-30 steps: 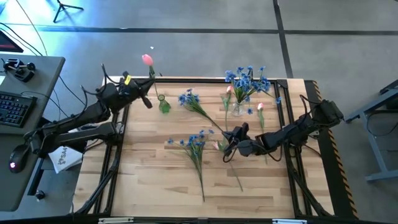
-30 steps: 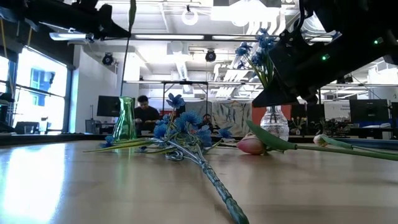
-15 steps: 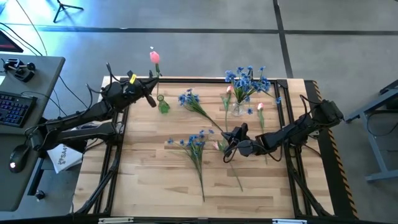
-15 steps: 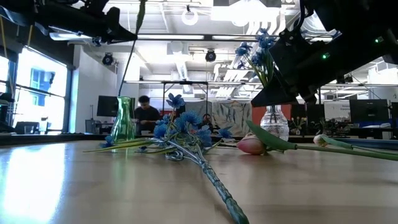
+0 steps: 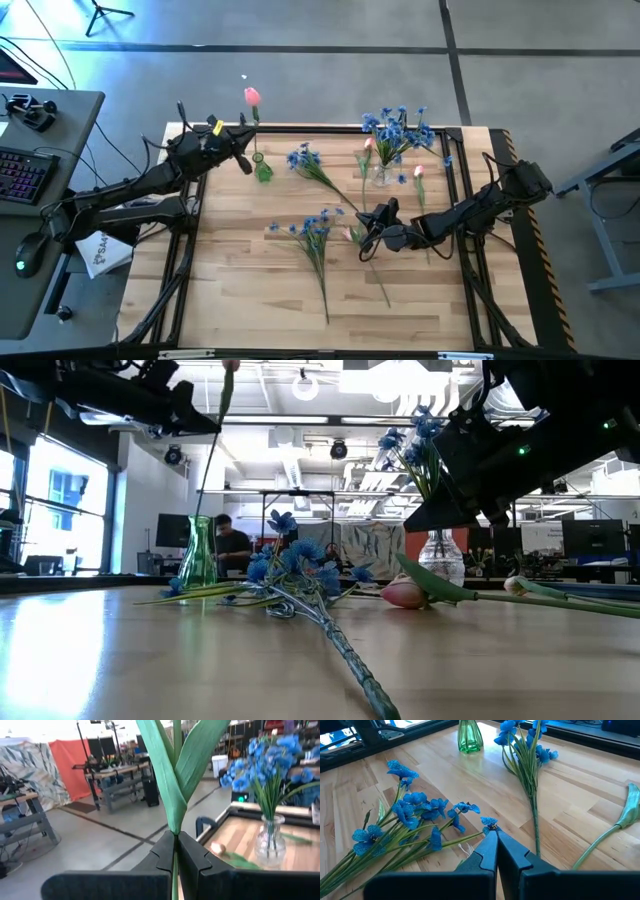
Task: Sort flowers into vase by color
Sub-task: Put the bottom left pink tulip into the green vase
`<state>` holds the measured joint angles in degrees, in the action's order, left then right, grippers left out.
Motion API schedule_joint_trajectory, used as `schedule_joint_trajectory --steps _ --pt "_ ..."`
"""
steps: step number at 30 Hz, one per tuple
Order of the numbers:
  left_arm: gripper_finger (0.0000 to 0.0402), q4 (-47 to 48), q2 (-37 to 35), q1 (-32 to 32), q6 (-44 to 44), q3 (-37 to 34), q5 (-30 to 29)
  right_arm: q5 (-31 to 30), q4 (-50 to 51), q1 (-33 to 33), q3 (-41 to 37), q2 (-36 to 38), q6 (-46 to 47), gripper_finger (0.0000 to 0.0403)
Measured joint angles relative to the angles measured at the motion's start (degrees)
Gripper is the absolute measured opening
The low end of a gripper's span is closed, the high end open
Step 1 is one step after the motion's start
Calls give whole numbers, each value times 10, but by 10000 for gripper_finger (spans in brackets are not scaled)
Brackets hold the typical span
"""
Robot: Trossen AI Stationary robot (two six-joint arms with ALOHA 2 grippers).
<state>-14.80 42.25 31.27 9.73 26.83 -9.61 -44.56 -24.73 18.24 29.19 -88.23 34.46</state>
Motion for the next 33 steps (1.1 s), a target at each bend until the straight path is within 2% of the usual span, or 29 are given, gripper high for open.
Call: schedule_joint_trajectory --steps 5,8,14,18,21,26,33 --pt "0 5 25 0 -5 0 -2 0 0 0 0 0 0 1" --pt "9 5 42 1 -12 0 -31 1 0 0 0 0 0 1" --pt "81 28 44 22 -5 0 -50 2 1 0 0 0 0 1" --pt "127 51 13 24 -5 0 -58 2 2 0 0 0 0 1" --pt "145 74 -17 12 -7 0 -58 2 8 0 0 0 0 1" --pt "149 106 -66 -43 -6 0 -57 20 34 0 0 2 -4 1" --pt "121 134 -89 -189 -5 0 -46 35 108 17 0 60 28 1"
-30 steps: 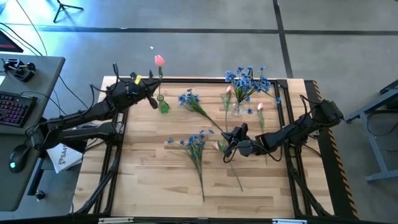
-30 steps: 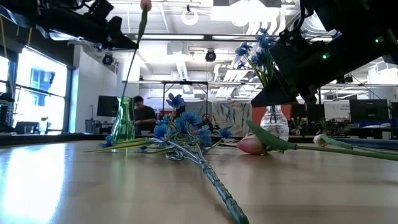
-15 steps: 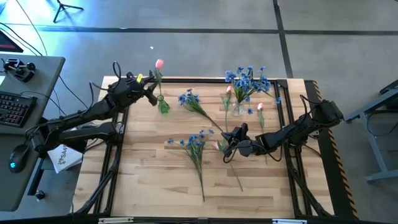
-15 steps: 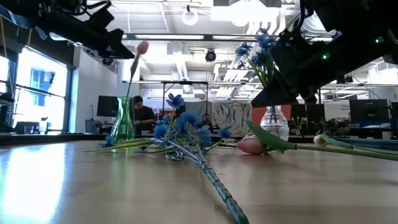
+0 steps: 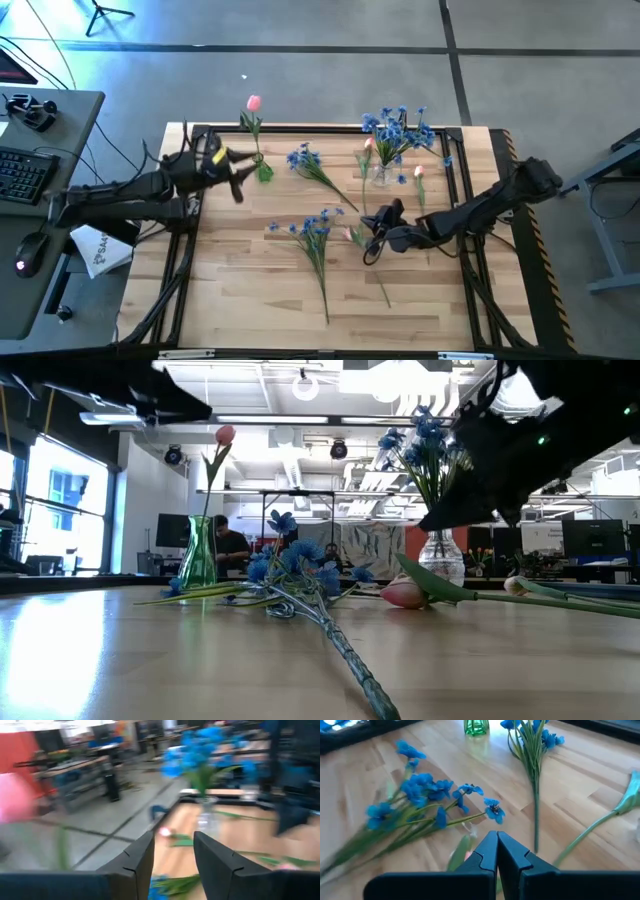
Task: Sort flowers into vase by color
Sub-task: Put the bottom left pink tulip into the green vase
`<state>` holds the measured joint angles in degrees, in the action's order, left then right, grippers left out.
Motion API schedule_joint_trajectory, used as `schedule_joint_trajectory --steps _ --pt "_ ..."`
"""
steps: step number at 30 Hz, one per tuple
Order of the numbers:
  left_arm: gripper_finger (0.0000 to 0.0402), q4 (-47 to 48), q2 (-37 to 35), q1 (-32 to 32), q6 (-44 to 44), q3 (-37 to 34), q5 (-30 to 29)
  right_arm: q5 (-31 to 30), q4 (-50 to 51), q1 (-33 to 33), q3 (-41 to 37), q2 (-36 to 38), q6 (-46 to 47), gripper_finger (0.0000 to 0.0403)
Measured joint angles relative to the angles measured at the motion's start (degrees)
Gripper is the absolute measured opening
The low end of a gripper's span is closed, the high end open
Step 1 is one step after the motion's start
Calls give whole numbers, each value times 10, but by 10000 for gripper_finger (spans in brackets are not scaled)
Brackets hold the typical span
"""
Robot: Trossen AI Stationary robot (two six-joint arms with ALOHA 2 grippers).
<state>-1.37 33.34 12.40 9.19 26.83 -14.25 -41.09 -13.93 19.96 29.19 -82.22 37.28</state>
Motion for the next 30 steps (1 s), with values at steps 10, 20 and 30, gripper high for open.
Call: schedule_joint_trajectory --steps 10,20,30 --pt "78 3 63 -215 -16 1 -38 157 9 39 0 23 61 23" --pt "69 15 179 -346 12 1 -183 192 167 44 80 -69 152 141" --pt "69 16 220 -377 -36 1 -208 218 269 32 175 -169 135 126"
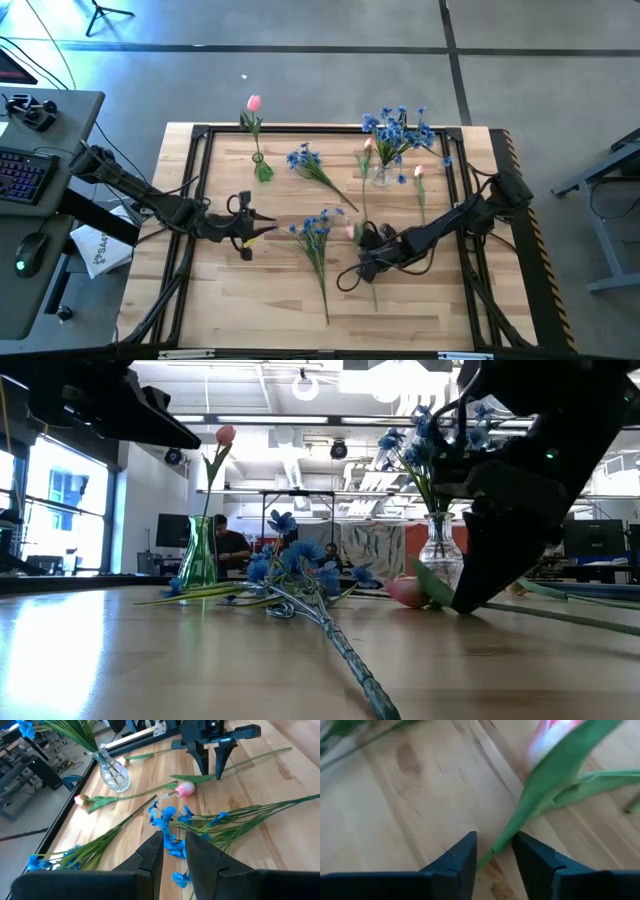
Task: Sort flowers into vase by color
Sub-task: Put the bottom left pink tulip into the green vase
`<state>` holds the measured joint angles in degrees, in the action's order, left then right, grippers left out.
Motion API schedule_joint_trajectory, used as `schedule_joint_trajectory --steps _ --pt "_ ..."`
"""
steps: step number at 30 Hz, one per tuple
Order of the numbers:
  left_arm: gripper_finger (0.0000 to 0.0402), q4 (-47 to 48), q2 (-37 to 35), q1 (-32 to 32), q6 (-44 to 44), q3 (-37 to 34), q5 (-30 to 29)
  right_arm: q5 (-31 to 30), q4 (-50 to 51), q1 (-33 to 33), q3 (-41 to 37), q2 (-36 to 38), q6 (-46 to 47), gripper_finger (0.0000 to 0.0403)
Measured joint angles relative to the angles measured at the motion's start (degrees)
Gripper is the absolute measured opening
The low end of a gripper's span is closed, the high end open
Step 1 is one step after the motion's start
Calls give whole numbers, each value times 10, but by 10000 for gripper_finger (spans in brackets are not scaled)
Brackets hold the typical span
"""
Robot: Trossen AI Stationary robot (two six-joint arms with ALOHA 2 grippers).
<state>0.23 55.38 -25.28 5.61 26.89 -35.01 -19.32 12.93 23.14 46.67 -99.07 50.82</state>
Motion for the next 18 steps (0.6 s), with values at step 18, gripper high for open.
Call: schedule_joint_trajectory --steps 18 --pt "69 1 33 1 -39 0 0 22 -171 5 -64 6 -109 4"
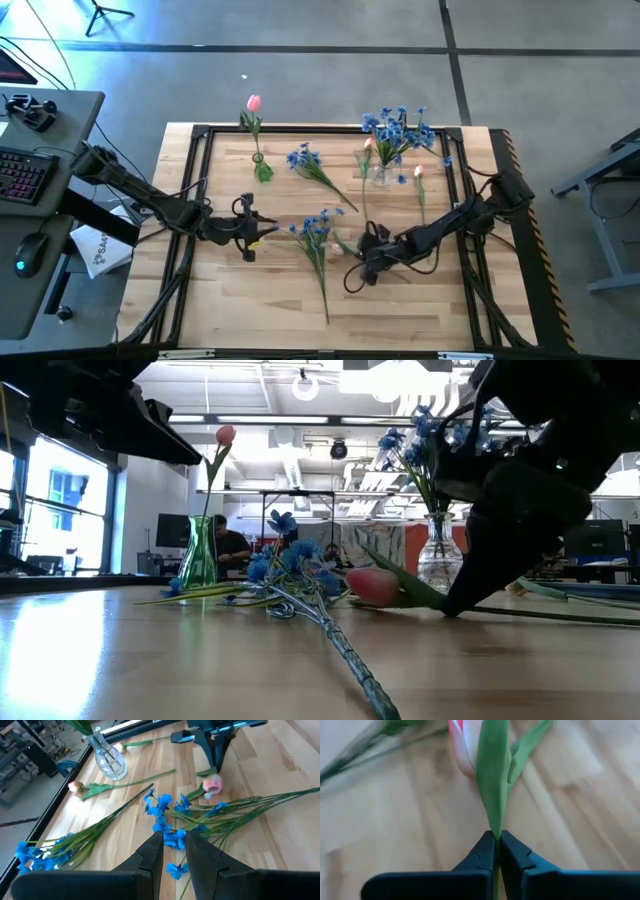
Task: Sort flowers into vase by color
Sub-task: Put the bottom left pink tulip into the green vase
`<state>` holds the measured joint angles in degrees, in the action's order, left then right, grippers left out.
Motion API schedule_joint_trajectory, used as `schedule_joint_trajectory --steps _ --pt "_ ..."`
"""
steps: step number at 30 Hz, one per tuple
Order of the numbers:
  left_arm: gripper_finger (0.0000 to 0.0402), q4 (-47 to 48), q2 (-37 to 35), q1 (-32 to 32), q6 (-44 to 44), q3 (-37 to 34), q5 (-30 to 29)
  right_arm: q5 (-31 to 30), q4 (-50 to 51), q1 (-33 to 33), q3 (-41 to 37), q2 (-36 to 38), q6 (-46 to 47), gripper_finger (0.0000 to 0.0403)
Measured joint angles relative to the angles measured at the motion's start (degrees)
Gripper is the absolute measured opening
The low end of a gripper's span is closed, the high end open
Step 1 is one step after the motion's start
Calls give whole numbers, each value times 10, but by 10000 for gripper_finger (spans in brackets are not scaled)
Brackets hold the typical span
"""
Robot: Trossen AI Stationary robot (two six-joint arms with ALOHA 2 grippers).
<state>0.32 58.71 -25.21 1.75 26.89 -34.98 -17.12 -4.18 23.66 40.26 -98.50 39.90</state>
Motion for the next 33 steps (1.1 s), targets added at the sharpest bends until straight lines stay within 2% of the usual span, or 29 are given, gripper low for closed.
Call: schedule_joint_trajectory --steps 4,7,11,16,19,24,27,30,33 --pt "69 -7 11 0 -2 0 9 2 -94 5 -11 32 -70 5" --pt "69 -32 22 0 9 0 49 -8 -165 4 -12 59 -156 3" --pt "69 -97 44 0 44 0 113 -13 -345 4 -12 87 -330 2" --pt "69 -223 91 3 120 0 172 24 -554 -5 -11 87 -501 2" --pt "70 -321 132 18 154 0 196 44 -608 -17 -11 88 -535 1" --pt "86 -472 198 57 198 0 225 51 -636 -38 -11 87 -539 1" --pt "107 -553 228 78 209 0 232 51 -639 -48 -11 87 -539 1" --pt "135 -623 257 100 208 1 276 52 -648 -54 -11 87 -544 1" --pt "164 -657 286 114 200 20 296 52 -660 -54 -11 87 -555 1"
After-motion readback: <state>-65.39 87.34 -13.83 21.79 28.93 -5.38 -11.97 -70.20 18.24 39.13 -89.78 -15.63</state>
